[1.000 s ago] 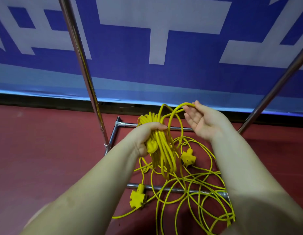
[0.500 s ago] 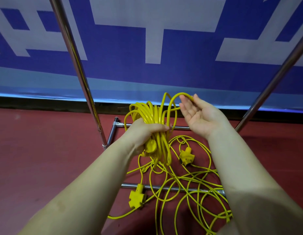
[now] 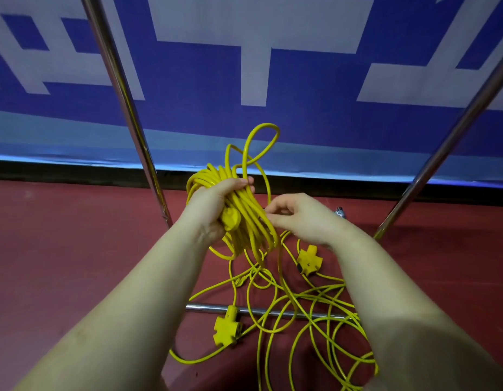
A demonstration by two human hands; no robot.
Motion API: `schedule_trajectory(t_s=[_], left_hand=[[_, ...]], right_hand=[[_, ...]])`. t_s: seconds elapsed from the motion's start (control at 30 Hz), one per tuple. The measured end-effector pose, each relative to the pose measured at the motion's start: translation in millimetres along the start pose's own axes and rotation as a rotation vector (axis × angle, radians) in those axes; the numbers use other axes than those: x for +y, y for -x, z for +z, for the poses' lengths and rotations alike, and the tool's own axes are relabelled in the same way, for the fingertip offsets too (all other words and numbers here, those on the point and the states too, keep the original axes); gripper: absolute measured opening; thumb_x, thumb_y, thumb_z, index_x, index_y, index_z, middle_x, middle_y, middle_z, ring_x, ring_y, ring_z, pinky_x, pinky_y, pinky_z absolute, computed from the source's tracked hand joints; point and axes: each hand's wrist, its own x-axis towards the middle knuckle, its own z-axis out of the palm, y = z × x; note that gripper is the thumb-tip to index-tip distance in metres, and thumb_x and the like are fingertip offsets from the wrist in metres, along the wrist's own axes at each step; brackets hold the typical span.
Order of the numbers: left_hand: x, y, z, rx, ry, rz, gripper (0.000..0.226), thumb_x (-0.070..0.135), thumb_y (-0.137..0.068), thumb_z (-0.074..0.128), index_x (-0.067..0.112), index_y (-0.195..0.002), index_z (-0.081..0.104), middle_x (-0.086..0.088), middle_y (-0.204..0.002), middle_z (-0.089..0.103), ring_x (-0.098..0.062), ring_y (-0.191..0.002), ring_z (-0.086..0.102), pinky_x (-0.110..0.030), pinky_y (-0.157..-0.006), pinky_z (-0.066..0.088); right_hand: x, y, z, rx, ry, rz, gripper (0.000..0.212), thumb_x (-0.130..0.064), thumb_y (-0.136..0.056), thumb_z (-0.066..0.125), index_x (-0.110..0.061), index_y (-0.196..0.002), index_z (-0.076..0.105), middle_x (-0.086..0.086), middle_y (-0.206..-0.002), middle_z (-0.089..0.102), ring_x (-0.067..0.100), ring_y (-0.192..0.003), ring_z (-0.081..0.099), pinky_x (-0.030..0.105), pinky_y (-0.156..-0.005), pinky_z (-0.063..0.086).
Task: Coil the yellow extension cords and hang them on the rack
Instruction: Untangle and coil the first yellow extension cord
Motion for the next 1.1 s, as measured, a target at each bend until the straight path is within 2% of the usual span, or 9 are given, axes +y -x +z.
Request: schedule_trajectory(t_s=[0.1, 0.23, 0.37, 0.5, 0.63, 0.7, 0.8, 1.0, 1.1], left_hand=[[4.6, -2.5, -4.1, 0.057, 0.028, 0.048, 0.012, 0.004, -0.088, 0.056, 0.002, -0.081, 0.066, -0.007, -0.062, 0.067, -0.016, -0.054, 0.065, -0.029, -0.052, 0.056], [13.9, -4.8, -12.2, 0.146, 0.089, 0.055, 0.013, 0.003, -0.088, 0.057, 0.001, -0.076, 0.064, -0.007, -0.059, 0.066, -0.015, -0.051, 0.065, -0.03, -0.046, 0.054], [13.9, -10.3, -24.6, 0.23, -0.047, 0.051, 0.008, 0.007, -0.082, 0.066, 0.001, -0.078, 0.067, -0.008, -0.061, 0.067, -0.021, -0.051, 0.063, -0.049, -0.073, 0.055], [10.4, -7.4, -25.8, 0.268, -0.294, 0.061, 0.017, 0.009, -0.078, 0.072, 0.003, -0.061, 0.07, -0.01, -0.06, 0.067, -0.026, -0.056, 0.057, -0.042, -0.068, 0.051], [13.2, -5.0, -29.6, 0.157, -0.424, 0.062, 0.012, 0.003, -0.079, 0.068, 0.0, -0.068, 0.067, -0.01, -0.06, 0.068, -0.02, -0.054, 0.063, -0.032, -0.061, 0.054], [16.4, -2.1, -31.1, 0.084, -0.438, 0.054, 0.011, 0.002, -0.081, 0.066, 0.0, -0.07, 0.065, -0.009, -0.059, 0.067, -0.018, -0.053, 0.064, -0.027, -0.054, 0.054], [19.0, 1.7, -31.7, 0.009, -0.436, 0.042, 0.009, 0.0, -0.083, 0.063, -0.001, -0.074, 0.062, -0.007, -0.06, 0.066, -0.015, -0.051, 0.063, -0.023, -0.049, 0.051], [17.2, 1.7, -32.5, 0.013, -0.464, 0.041, 0.006, -0.001, -0.08, 0.067, 0.001, -0.074, 0.066, -0.011, -0.067, 0.069, -0.019, -0.059, 0.067, -0.031, -0.06, 0.057], [18.5, 0.9, -34.3, -0.014, -0.467, 0.038, 0.007, -0.001, -0.08, 0.065, 0.0, -0.074, 0.066, -0.012, -0.067, 0.068, -0.019, -0.058, 0.065, -0.033, -0.062, 0.056]], right_hand=[[-0.6, -0.9, -0.9, 0.028, -0.111, 0.013, 0.017, -0.021, -0.092, 0.058, -0.018, -0.076, 0.059, -0.008, -0.061, 0.059, -0.001, -0.053, 0.053, 0.014, -0.059, 0.042], [6.7, 3.1, -2.8, -0.127, 0.016, 0.177, 0.023, -0.031, -0.095, 0.051, -0.018, -0.076, 0.055, -0.001, -0.069, 0.062, 0.011, -0.062, 0.057, 0.02, -0.057, 0.04], [8.8, -1.4, -10.9, 0.257, -0.079, 0.024, 0.012, -0.022, -0.087, 0.064, -0.022, -0.082, 0.053, -0.002, -0.057, 0.054, 0.013, -0.051, 0.048, 0.024, -0.053, 0.039], [8.5, -2.5, -18.9, 0.632, -0.149, -0.063, 0.018, -0.023, -0.082, 0.069, -0.021, -0.069, 0.057, -0.006, -0.047, 0.042, 0.01, -0.046, 0.037, 0.024, -0.053, 0.032], [7.4, 0.4, -25.1, 0.761, 0.129, 0.011, 0.015, -0.033, -0.086, 0.063, -0.019, -0.079, 0.064, -0.006, -0.058, 0.049, 0.017, -0.06, 0.048, 0.027, -0.057, 0.034], [6.6, 1.7, -28.7, 0.761, 0.283, 0.097, 0.021, -0.036, -0.089, 0.058, -0.016, -0.085, 0.064, -0.001, -0.072, 0.055, 0.023, -0.075, 0.052, 0.029, -0.063, 0.037], [7.2, 2.8, -33.3, 0.648, 0.374, 0.224, 0.022, -0.036, -0.09, 0.057, -0.016, -0.082, 0.059, 0.002, -0.075, 0.054, 0.024, -0.078, 0.049, 0.027, -0.066, 0.034], [2.9, 5.2, -36.0, 0.328, 0.473, 0.328, 0.029, -0.039, -0.09, 0.058, -0.018, -0.071, 0.055, 0.006, -0.078, 0.058, 0.025, -0.081, 0.054, 0.028, -0.07, 0.041], [0.4, 6.8, -35.4, 0.44, 0.391, 0.262, 0.025, -0.038, -0.091, 0.057, -0.016, -0.079, 0.059, 0.004, -0.076, 0.056, 0.023, -0.078, 0.052, 0.026, -0.067, 0.036]])
